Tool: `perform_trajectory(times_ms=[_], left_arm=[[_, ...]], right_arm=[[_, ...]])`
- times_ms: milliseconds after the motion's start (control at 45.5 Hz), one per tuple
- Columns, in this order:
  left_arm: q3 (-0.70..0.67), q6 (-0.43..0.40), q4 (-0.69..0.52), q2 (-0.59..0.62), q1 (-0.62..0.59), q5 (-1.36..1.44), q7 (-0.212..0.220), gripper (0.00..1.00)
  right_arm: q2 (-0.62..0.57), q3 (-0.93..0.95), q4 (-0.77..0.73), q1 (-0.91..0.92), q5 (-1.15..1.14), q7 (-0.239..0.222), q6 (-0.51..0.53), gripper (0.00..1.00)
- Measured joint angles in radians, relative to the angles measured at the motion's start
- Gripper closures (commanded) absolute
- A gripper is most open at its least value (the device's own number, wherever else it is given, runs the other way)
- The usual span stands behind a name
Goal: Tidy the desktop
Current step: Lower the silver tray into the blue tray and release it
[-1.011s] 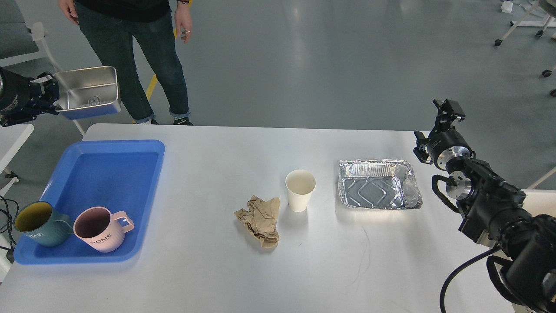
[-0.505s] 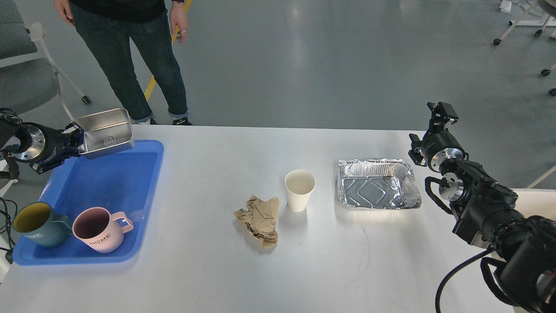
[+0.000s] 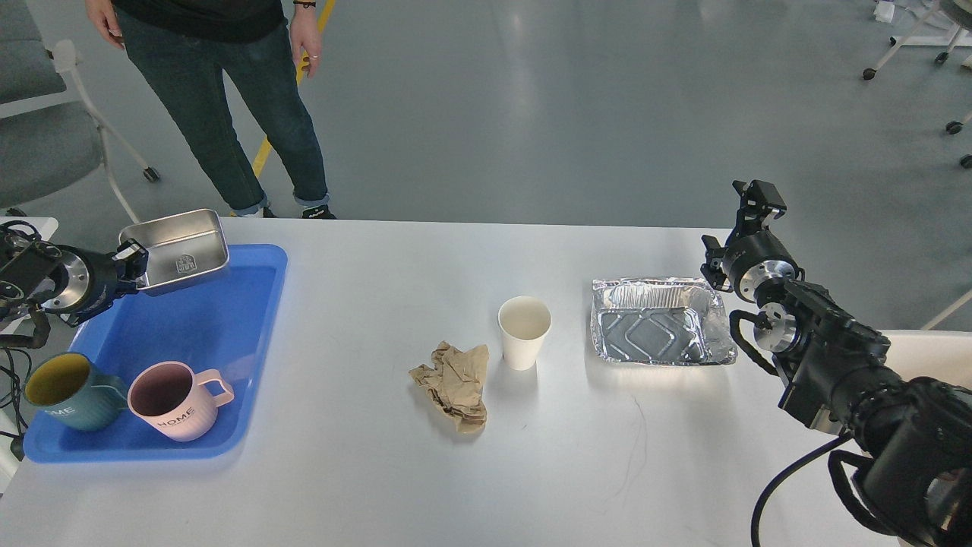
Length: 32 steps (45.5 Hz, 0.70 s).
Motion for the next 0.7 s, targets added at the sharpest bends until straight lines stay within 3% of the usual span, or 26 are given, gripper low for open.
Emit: perform_trajectory(times_ms=[703], left_arm=[[0.0,0.144,0.0,-0.069,0.08,0.003,-0.001,1.0]], right_arm=[[0.019,-0.001,0.0,0.005,-0.002,0.0,-0.009,0.0]])
